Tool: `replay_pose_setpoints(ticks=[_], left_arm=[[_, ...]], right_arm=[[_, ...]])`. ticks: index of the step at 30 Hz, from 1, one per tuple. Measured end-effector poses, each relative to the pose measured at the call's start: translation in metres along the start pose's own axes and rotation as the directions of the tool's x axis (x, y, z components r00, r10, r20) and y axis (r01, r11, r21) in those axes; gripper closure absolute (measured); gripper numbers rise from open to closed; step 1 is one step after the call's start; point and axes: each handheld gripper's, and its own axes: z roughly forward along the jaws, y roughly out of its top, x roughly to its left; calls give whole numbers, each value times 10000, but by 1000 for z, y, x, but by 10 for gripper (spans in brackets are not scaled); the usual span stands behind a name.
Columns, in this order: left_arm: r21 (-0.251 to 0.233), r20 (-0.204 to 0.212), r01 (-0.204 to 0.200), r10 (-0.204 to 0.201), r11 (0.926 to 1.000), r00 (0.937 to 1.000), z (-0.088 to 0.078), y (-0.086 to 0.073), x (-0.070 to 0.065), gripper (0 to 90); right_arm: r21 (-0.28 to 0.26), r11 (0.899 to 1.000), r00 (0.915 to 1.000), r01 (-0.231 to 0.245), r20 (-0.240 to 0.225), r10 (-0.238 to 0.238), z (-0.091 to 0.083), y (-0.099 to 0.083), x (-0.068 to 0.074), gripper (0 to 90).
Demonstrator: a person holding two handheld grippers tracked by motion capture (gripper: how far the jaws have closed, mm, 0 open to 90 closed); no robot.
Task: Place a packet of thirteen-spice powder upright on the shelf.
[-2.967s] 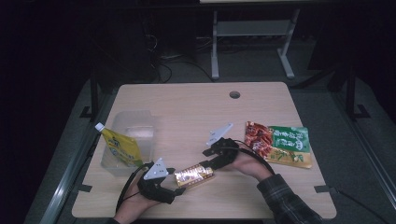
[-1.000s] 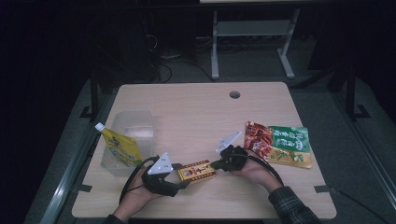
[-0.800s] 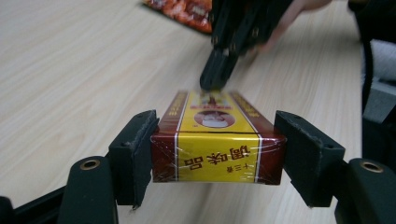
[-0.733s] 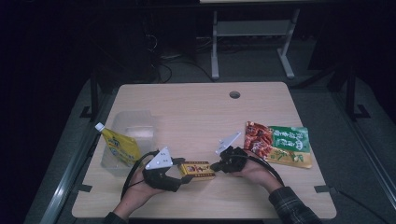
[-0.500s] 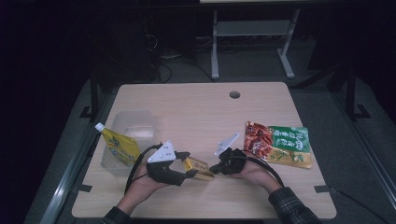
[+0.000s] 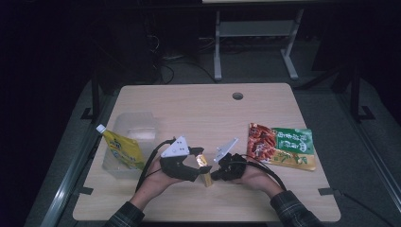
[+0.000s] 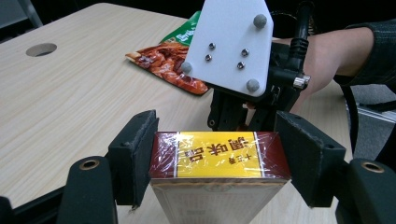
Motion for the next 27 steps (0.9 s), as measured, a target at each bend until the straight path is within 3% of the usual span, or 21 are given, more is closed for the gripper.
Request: replay_pose_setpoints(ticks=[9, 16, 20, 24, 27], left_arm=[[-152, 11, 57, -56, 9999, 10000, 4, 2, -2, 261], [-495, 31, 249, -248, 9985, 9997, -6, 7, -3, 210], [-615, -172, 220, -231, 9979, 9996, -18, 8, -4, 205], [-661, -282, 423, -442, 9969, 9986, -35, 3, -3, 233], [-573, -579, 617, -650, 9965, 9962, -47, -6, -4, 354]], right_arm=[[56, 9999, 9999, 105, 65, -106, 0, 0, 1, 900], [-12, 10000, 9999, 89, 63, -89, -1, -3, 1, 900], [-42, 9999, 9999, 114, 91, -114, -4, -5, 1, 900], [-145, 9999, 9999, 78, 112, -76, -11, -10, 0, 900], [-250, 9997, 9998, 52, 177, -48, -17, -15, -1, 900]])
